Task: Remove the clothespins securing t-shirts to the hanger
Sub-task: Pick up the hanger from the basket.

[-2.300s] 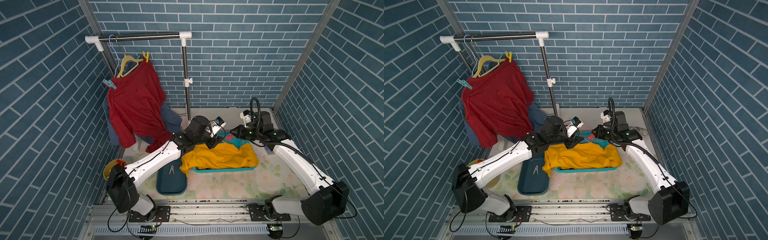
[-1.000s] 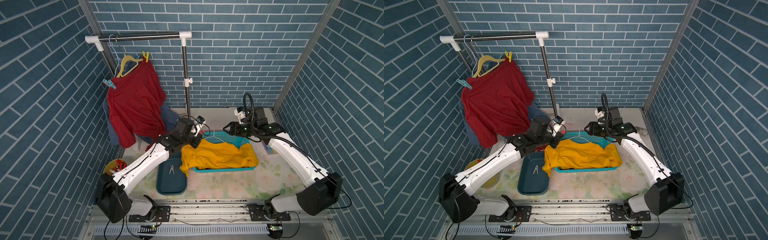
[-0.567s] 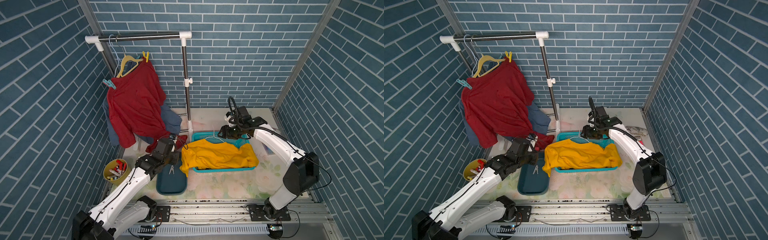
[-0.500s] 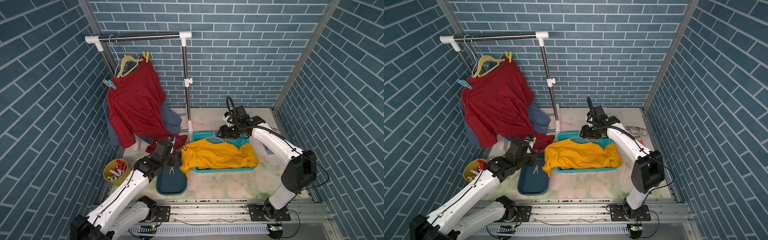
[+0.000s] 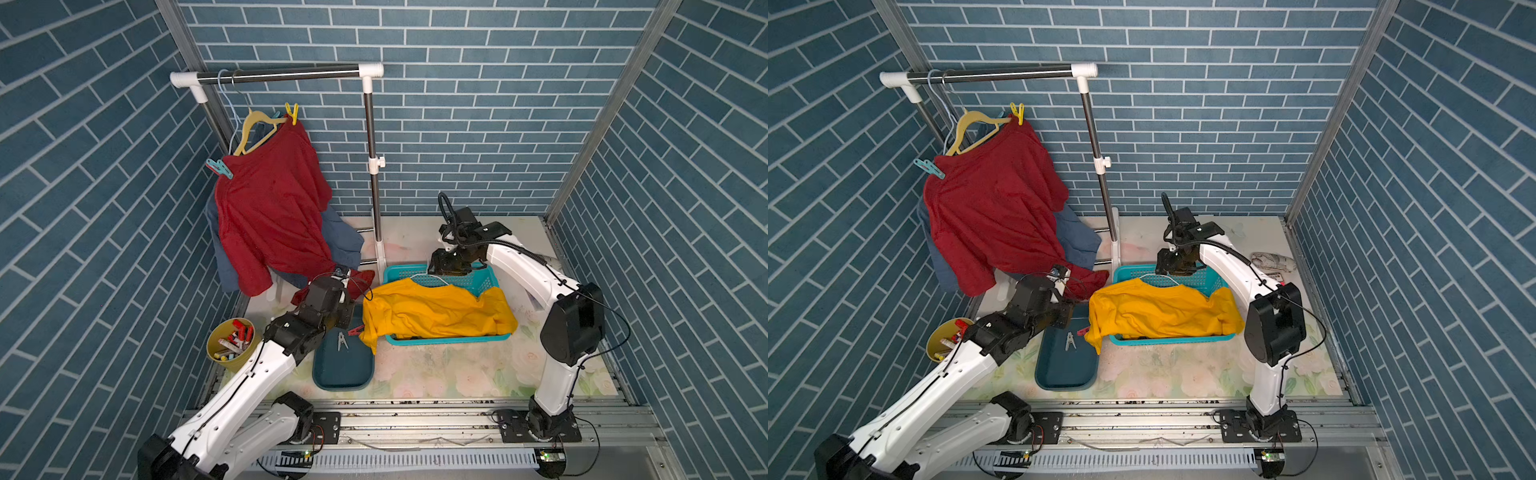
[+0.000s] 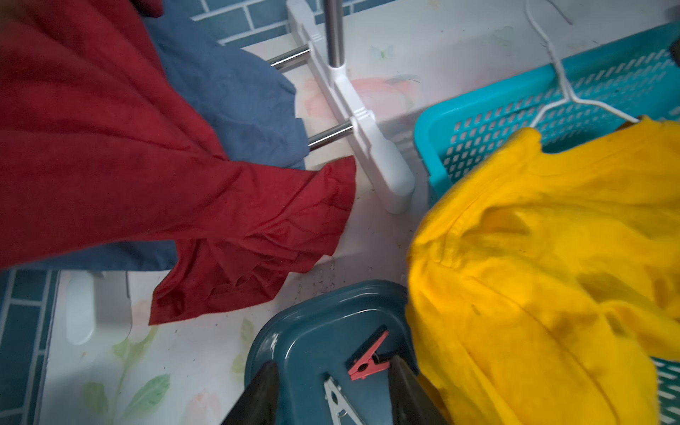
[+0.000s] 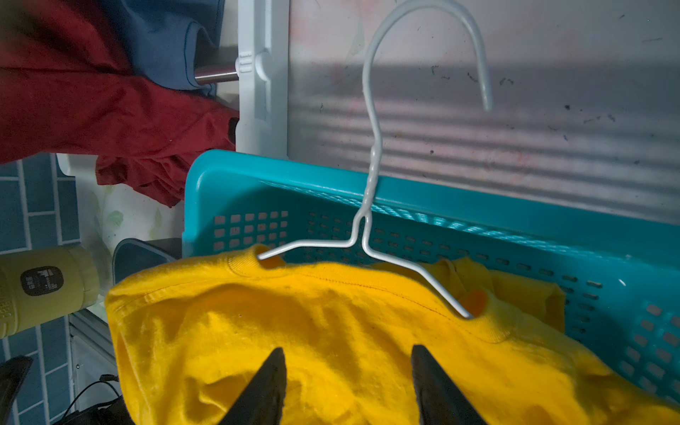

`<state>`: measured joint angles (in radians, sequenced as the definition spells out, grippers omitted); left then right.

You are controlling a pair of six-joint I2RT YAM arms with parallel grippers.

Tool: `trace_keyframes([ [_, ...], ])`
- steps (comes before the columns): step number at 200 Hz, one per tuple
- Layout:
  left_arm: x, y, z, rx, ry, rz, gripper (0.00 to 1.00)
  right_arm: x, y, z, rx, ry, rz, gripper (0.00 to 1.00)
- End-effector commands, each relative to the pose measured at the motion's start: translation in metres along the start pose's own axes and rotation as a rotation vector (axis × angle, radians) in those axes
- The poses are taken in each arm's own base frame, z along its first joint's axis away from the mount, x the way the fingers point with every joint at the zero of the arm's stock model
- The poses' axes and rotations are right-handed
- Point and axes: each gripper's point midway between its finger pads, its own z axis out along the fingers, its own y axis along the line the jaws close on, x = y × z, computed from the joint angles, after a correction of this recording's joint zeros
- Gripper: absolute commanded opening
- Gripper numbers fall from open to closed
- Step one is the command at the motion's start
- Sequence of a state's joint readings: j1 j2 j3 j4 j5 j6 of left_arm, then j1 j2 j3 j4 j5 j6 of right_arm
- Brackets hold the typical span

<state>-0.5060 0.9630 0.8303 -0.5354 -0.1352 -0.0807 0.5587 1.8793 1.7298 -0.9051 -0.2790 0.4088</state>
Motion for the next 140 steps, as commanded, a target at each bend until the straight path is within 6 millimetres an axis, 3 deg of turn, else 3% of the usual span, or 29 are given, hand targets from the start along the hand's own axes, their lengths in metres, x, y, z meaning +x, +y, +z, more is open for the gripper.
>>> trace_keyframes([
  [1,-0.045,-0.026,0.000,0.138,-0.067,0.087,0.51,0.009,-0.006,0.009,0.045,0.068,-0.024,0.56],
  [34,-0.075,-0.061,0.011,0.308,-0.016,0.181,0.50,0.011,-0.010,0.020,0.063,0.108,-0.028,0.56],
  [78,-0.079,-0.100,0.039,0.531,0.090,0.299,0.49,0.005,-0.015,0.021,0.098,0.088,-0.028,0.56],
  [119,-0.089,-0.118,0.075,0.641,0.220,0.354,0.44,0.001,-0.023,0.011,0.152,0.049,-0.042,0.56],
  [140,-0.083,-0.116,0.100,0.623,0.280,0.412,0.41,0.004,-0.026,0.006,0.166,0.027,-0.045,0.56],
])
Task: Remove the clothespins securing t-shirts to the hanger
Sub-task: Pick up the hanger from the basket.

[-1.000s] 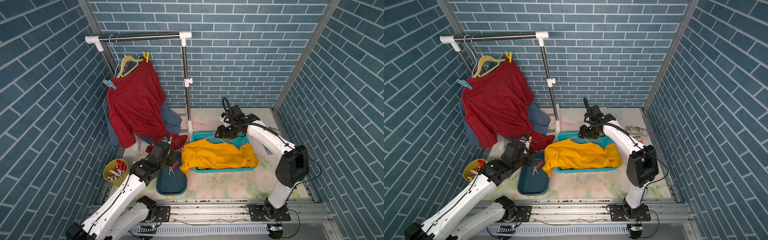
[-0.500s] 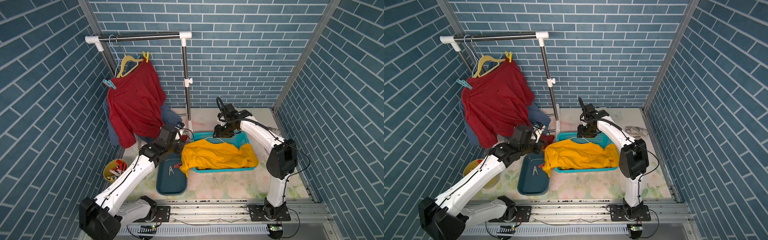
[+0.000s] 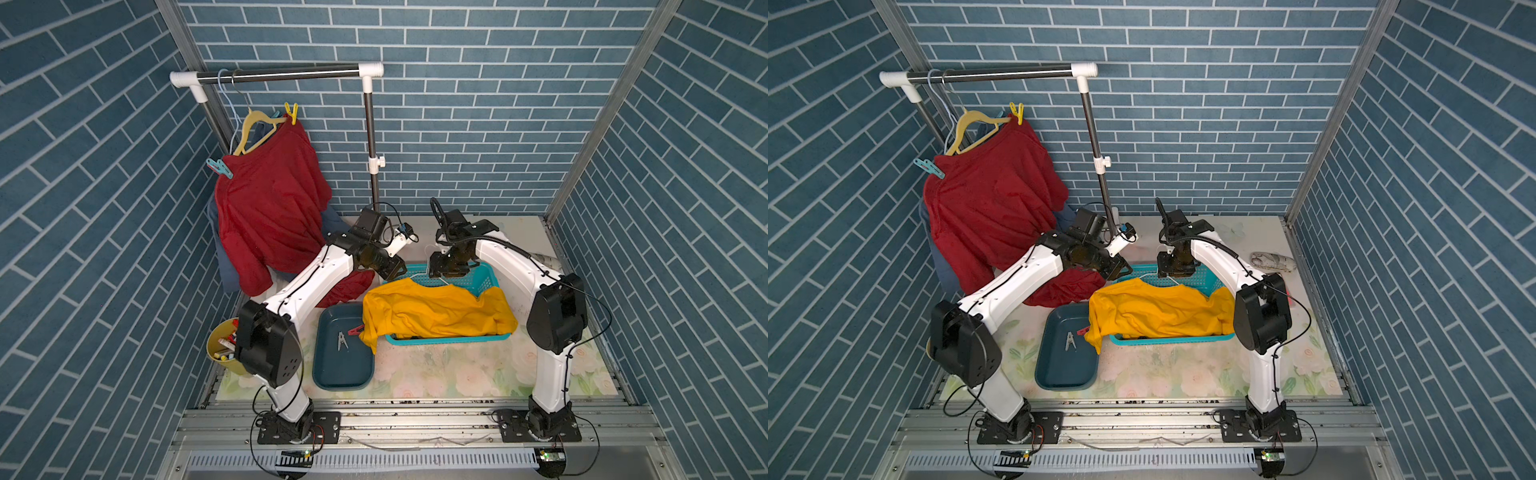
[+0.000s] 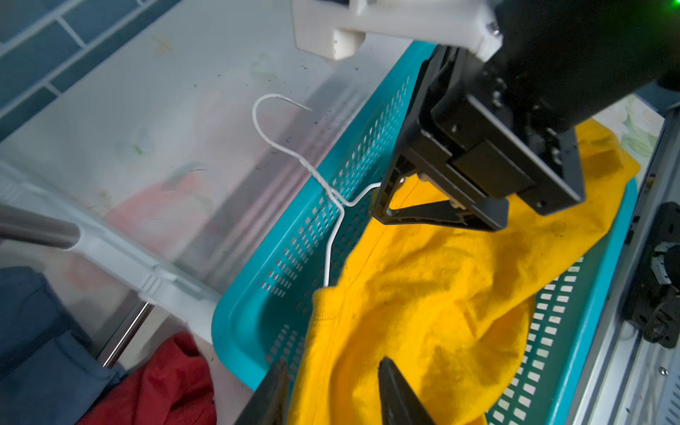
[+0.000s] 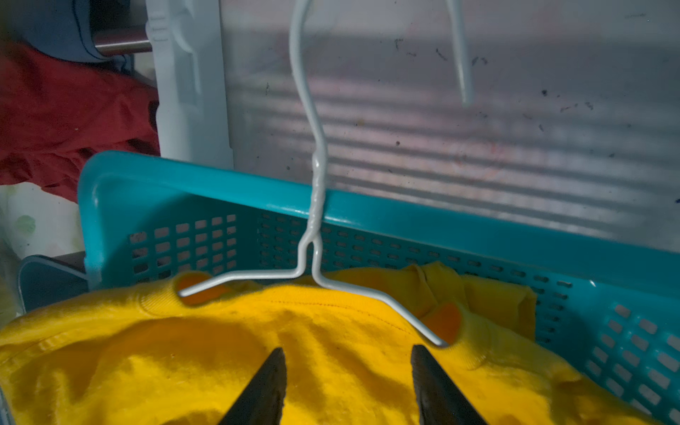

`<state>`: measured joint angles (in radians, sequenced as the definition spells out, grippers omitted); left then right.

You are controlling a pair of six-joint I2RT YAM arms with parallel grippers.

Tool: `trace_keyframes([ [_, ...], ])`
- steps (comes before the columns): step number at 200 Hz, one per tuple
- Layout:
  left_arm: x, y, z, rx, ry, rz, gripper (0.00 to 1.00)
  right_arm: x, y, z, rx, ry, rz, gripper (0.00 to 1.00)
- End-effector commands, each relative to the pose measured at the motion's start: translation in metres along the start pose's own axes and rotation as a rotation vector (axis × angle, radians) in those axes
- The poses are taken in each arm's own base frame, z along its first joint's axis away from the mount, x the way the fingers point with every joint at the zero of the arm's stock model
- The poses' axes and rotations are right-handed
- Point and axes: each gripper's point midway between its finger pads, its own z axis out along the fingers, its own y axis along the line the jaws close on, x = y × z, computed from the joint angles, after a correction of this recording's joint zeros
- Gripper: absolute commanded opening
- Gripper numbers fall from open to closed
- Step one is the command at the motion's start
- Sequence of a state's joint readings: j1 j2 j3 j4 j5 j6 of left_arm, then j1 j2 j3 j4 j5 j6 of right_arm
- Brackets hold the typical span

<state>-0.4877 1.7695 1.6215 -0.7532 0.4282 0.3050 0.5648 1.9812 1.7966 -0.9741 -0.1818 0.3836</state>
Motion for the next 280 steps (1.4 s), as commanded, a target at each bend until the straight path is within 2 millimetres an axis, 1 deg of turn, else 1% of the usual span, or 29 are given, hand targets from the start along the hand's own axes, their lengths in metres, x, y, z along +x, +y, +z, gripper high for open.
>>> trace_keyframes([
  [1,0.019,-0.001,0.015,0.061,0.117,0.049,0.41,0.004,-0.006,-0.019,0.043,-0.040,-0.034,0.56],
  [20,0.027,0.008,0.030,0.054,0.182,0.071,0.41,0.008,-0.011,-0.022,0.067,-0.052,-0.036,0.56],
  [34,0.033,0.016,0.040,0.025,0.214,0.058,0.46,0.012,-0.013,-0.025,0.073,-0.056,-0.039,0.56],
  [41,0.036,0.020,0.045,0.008,0.229,0.046,0.47,0.012,-0.019,-0.026,0.100,-0.066,-0.039,0.56],
  [56,0.040,0.021,0.054,0.012,0.244,0.042,0.47,0.012,-0.022,-0.027,0.114,-0.080,-0.044,0.56],
  [88,0.050,0.019,0.074,0.034,0.271,0.058,0.46,0.007,-0.021,-0.031,0.112,-0.101,-0.054,0.55],
  [103,0.055,0.019,0.082,0.044,0.288,0.065,0.43,0.003,-0.019,-0.036,0.107,-0.118,-0.062,0.55],
  [124,0.058,0.016,0.084,0.052,0.295,0.089,0.29,-0.002,-0.017,-0.045,0.096,-0.155,-0.074,0.54],
  [143,0.050,0.014,0.075,0.043,0.271,0.128,0.14,-0.005,-0.015,-0.056,0.089,-0.196,-0.092,0.53],
  [165,0.039,0.012,0.063,0.028,0.222,0.169,0.00,-0.006,-0.015,-0.072,0.095,-0.245,-0.113,0.53],
  [195,0.023,0.008,0.040,0.013,0.177,0.218,0.00,-0.007,-0.016,-0.101,0.121,-0.314,-0.181,0.53],
  [231,0.001,-0.003,0.003,-0.010,0.095,0.283,0.00,-0.002,-0.011,-0.145,0.140,-0.410,-0.363,0.52],
  [258,-0.010,-0.011,-0.023,-0.024,0.040,0.336,0.00,0.003,-0.019,-0.178,0.210,-0.496,-0.444,0.52],
  [280,-0.019,-0.019,-0.040,-0.022,-0.005,0.357,0.00,0.013,-0.023,-0.194,0.231,-0.532,-0.498,0.52],
])
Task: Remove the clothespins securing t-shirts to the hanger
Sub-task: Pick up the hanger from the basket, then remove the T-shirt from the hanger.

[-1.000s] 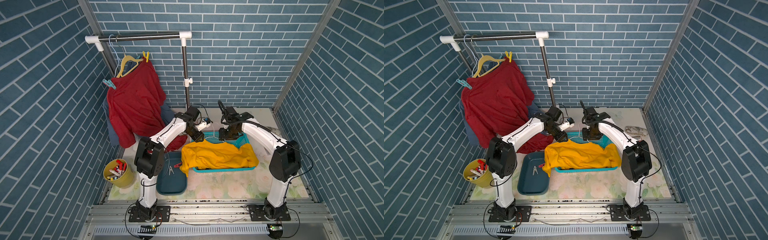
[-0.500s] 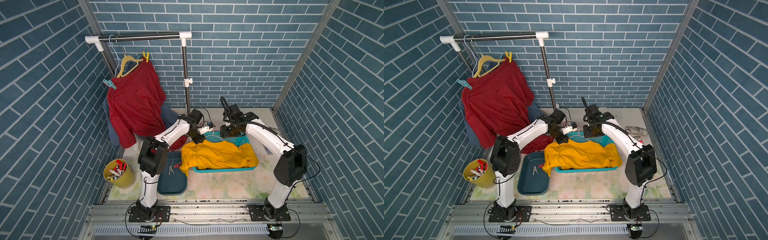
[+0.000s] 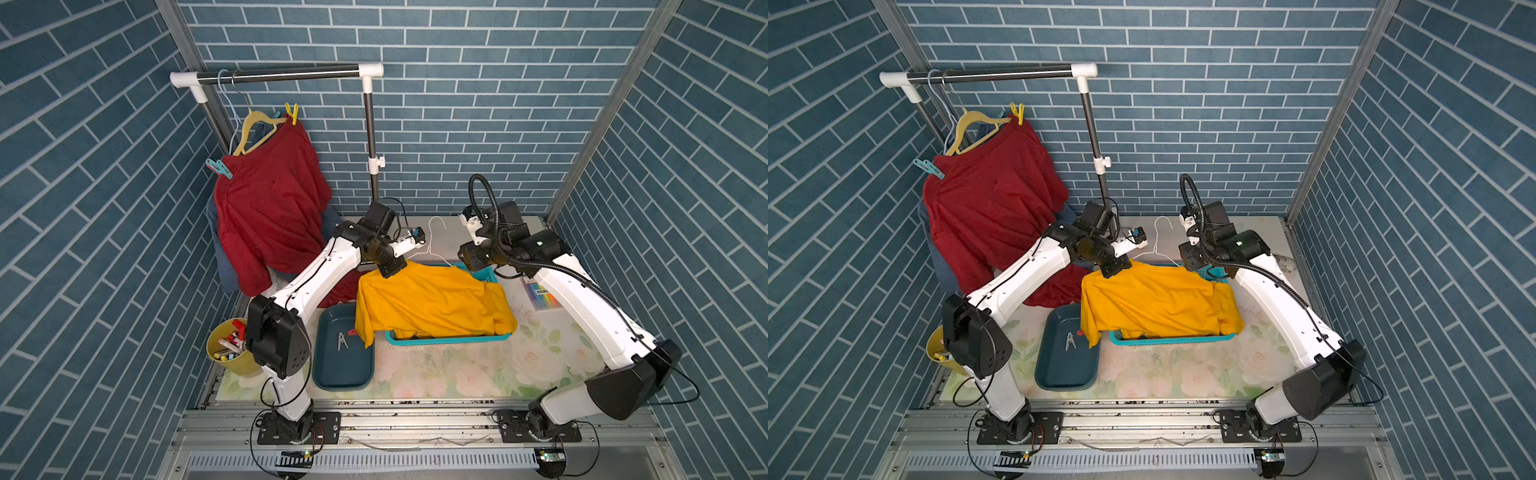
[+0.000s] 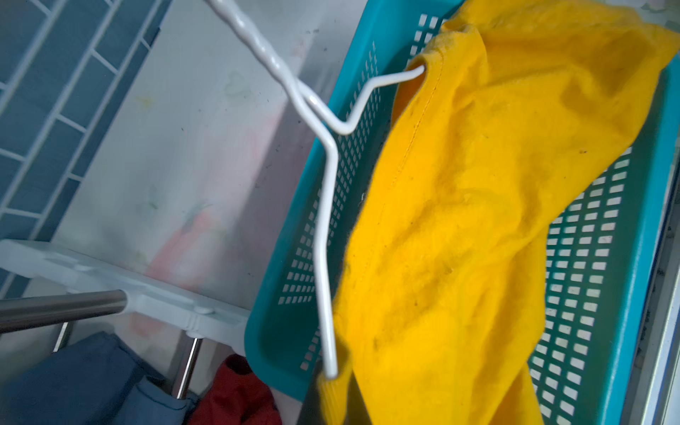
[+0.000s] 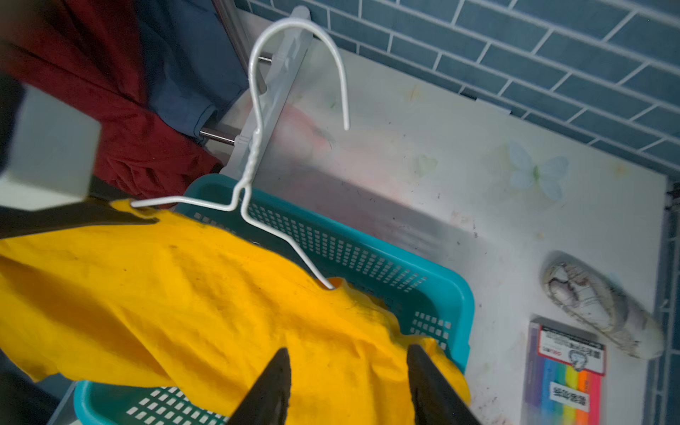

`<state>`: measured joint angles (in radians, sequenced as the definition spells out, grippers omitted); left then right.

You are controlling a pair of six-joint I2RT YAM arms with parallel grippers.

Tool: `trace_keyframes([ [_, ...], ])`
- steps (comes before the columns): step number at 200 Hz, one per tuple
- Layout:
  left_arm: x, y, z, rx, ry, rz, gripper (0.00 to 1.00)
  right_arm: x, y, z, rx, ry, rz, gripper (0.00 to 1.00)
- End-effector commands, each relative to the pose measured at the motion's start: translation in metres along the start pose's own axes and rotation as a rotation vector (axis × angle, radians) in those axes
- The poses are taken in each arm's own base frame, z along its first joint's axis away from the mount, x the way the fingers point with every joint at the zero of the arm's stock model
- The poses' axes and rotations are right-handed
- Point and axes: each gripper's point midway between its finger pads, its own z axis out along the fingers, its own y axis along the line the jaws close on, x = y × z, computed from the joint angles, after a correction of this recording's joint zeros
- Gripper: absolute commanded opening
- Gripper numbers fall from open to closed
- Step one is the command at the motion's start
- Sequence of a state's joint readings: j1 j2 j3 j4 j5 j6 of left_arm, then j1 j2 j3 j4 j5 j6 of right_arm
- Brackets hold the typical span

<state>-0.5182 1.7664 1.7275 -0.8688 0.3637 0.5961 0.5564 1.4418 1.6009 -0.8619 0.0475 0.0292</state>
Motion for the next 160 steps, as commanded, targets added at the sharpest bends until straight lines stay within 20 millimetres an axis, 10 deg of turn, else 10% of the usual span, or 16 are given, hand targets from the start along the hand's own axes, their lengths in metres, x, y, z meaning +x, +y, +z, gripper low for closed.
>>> trace_keyframes([
  [1,-0.010,-0.007,-0.022,0.008,-0.043,0.044,0.00,0.001,-0.010,-0.020,0.048,-0.045,-0.142,0.52],
  [75,-0.052,-0.026,-0.081,0.059,-0.222,0.071,0.00,0.031,0.006,-0.054,-0.089,0.011,-0.283,0.64],
  [160,-0.062,-0.048,-0.110,0.118,-0.306,0.094,0.00,0.059,-0.038,-0.050,0.153,0.136,-0.360,0.64],
])
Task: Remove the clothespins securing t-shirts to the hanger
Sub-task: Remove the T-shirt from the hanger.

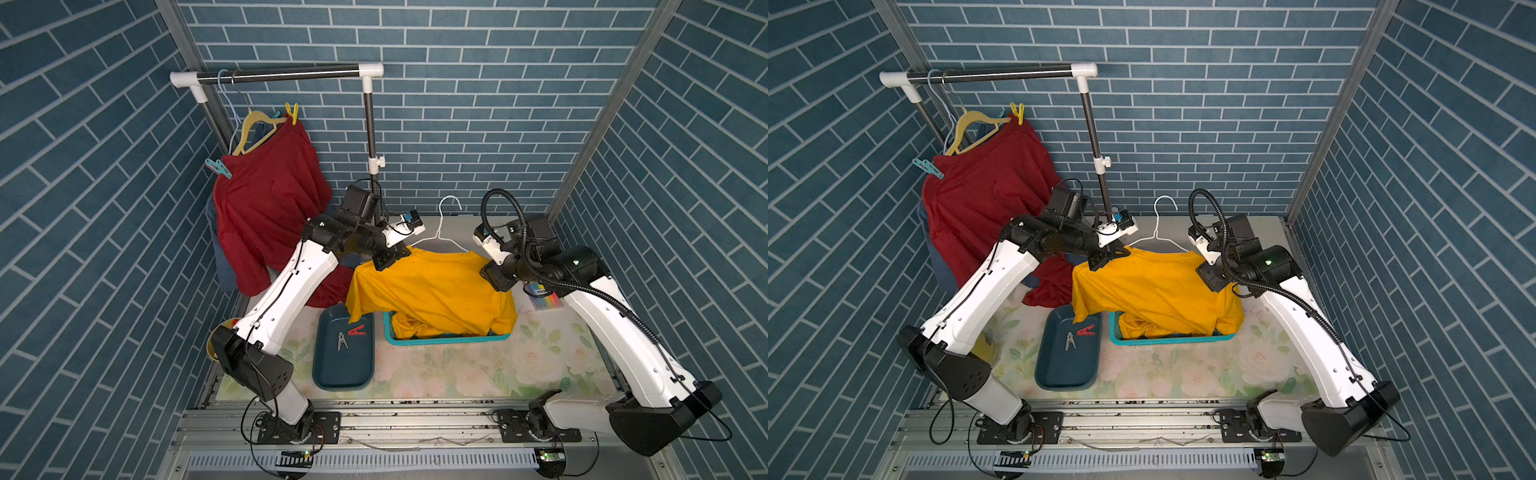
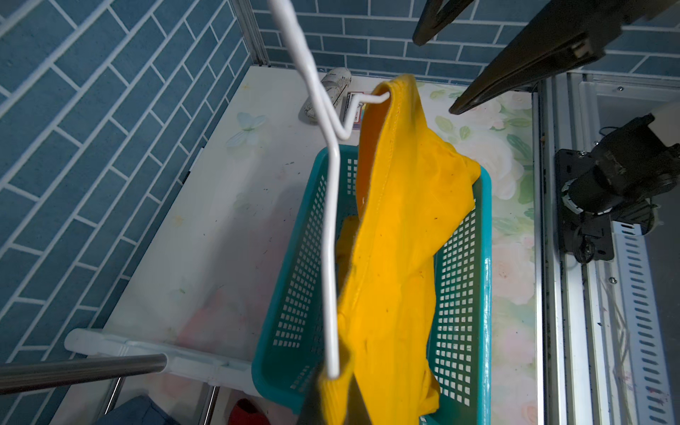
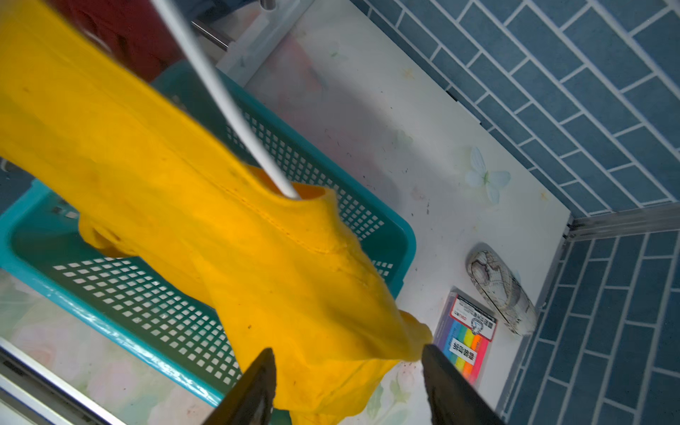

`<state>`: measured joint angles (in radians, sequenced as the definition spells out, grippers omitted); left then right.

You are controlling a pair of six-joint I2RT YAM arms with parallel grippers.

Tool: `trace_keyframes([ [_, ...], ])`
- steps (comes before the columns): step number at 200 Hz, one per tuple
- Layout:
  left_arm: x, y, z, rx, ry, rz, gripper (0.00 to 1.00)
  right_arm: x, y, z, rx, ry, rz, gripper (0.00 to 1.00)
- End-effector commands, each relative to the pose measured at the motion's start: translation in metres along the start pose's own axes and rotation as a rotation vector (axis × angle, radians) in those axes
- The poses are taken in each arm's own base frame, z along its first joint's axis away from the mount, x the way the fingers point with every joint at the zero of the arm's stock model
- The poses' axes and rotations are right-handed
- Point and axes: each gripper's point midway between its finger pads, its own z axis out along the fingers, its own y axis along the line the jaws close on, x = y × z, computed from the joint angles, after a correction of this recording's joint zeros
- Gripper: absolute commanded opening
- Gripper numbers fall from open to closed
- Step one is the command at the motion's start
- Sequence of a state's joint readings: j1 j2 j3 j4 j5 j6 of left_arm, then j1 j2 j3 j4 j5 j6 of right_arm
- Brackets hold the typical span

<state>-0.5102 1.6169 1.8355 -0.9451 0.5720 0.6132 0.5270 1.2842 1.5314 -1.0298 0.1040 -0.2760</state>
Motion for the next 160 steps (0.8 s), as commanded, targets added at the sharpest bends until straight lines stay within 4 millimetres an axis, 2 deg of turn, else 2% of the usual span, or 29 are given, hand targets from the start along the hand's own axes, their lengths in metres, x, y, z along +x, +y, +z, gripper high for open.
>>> trace_keyframes([
  [1,-0.011,-0.014,-0.014,0.048,-0.054,0.006,0.00,0.015,-0.014,-0.004,0.091,0.053,-0.068,0.64],
  [21,-0.014,-0.025,-0.014,0.104,-0.081,0.009,0.00,0.011,-0.018,0.002,0.102,0.063,-0.086,0.63],
  [51,-0.021,-0.035,-0.018,0.155,-0.121,0.003,0.00,-0.001,-0.007,0.009,0.034,0.032,-0.089,0.57],
  [69,-0.023,-0.038,-0.021,0.163,-0.139,0.007,0.00,-0.011,-0.003,0.008,0.008,-0.027,-0.080,0.44],
  [90,-0.022,-0.040,-0.021,0.163,-0.147,0.011,0.00,-0.027,0.003,-0.001,-0.025,-0.125,-0.070,0.25],
  [107,-0.022,-0.042,-0.021,0.173,-0.155,0.007,0.00,-0.037,0.009,-0.011,-0.056,-0.203,-0.067,0.15],
  [160,-0.027,-0.043,-0.015,0.205,-0.192,-0.011,0.00,-0.060,0.027,-0.027,-0.174,-0.313,-0.058,0.14],
])
